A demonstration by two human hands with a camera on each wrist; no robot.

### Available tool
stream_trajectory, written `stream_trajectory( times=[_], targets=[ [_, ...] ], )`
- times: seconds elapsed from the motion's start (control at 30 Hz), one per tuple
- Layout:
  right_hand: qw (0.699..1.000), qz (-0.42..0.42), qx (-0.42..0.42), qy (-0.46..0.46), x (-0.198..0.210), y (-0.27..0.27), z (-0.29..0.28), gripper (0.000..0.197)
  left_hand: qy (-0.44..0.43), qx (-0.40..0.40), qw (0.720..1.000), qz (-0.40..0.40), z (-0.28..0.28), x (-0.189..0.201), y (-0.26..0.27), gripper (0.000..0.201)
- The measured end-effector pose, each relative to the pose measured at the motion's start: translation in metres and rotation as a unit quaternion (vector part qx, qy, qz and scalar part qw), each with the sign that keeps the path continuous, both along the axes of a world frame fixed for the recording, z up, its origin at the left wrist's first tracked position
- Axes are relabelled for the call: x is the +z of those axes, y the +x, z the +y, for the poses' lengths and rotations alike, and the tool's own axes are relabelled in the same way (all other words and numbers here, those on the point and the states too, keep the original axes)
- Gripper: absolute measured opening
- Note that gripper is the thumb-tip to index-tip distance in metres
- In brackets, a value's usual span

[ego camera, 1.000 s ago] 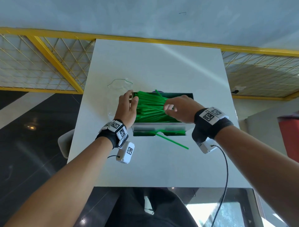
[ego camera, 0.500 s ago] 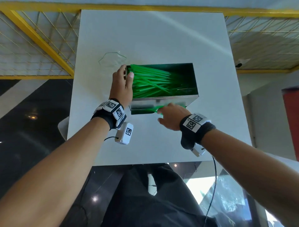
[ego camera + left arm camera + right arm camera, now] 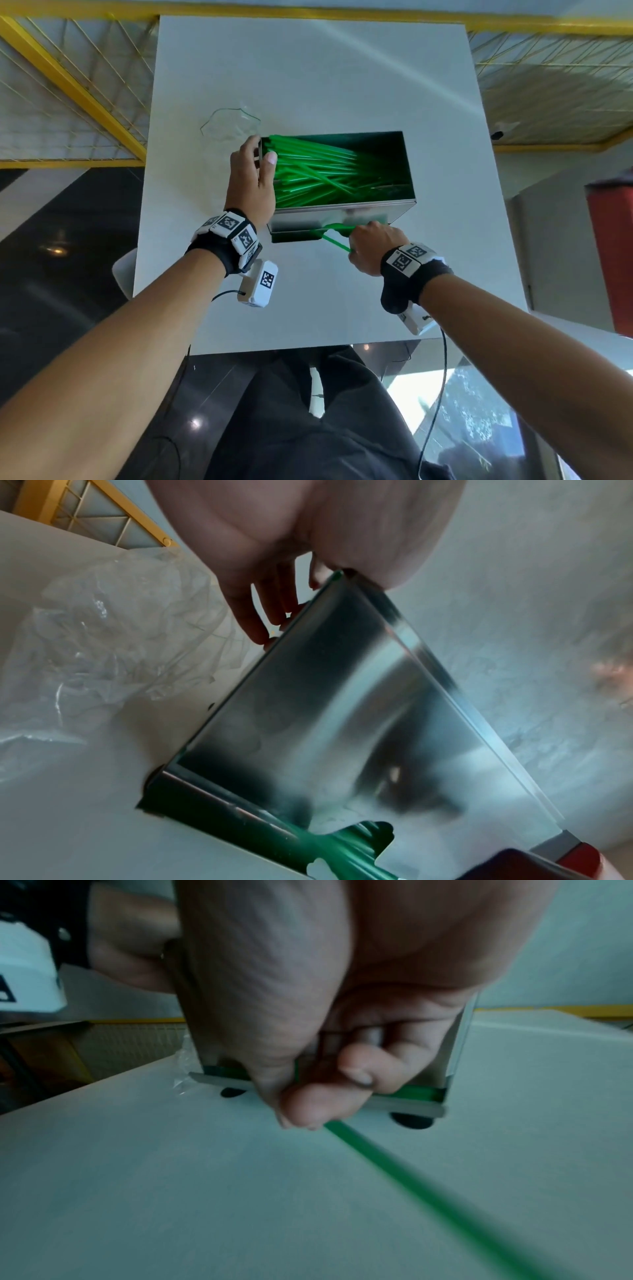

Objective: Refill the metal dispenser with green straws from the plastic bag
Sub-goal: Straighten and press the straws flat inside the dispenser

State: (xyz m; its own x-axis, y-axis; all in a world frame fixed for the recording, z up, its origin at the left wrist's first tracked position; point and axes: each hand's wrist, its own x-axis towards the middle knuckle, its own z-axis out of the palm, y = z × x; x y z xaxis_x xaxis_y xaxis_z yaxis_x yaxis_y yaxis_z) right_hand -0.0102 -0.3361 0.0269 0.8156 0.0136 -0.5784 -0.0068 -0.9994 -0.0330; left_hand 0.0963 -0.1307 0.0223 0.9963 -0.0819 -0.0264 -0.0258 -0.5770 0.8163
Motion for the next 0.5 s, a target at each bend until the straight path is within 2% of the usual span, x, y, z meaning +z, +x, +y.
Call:
stream_trajectory(
  times=[0.13,0.27,0.37,0.43,0.5],
  targets=[
    [0.998,0.027,-0.031,0.040,0.026,-0.015,-0.020,0.016,0.013,-0.003,1.000,0.010,-0.001,0.003,0.000,0.051],
    [0.983,0.030,-0.039,0.176,0.065,-0.028,-0.029,0.013,0.016,-0.005,1.000,0.018,-0.001,0.008,0.000,0.051],
    [0.950,-0.105,-0.045,0.289,0.110,-0.019,-0.018,0.015,0.017,-0.004,0.999,0.031,-0.001,0.012,-0.001,0.051],
    [0.909,-0.218,-0.051,0.352,0.147,-0.002,-0.008,0.013,0.017,0.000,0.999,0.031,0.000,0.014,-0.002,0.051],
    [0.874,-0.287,-0.048,0.390,0.182,0.023,0.001,0.014,0.011,0.003,0.999,0.034,0.002,0.016,-0.003,0.049]
  ],
)
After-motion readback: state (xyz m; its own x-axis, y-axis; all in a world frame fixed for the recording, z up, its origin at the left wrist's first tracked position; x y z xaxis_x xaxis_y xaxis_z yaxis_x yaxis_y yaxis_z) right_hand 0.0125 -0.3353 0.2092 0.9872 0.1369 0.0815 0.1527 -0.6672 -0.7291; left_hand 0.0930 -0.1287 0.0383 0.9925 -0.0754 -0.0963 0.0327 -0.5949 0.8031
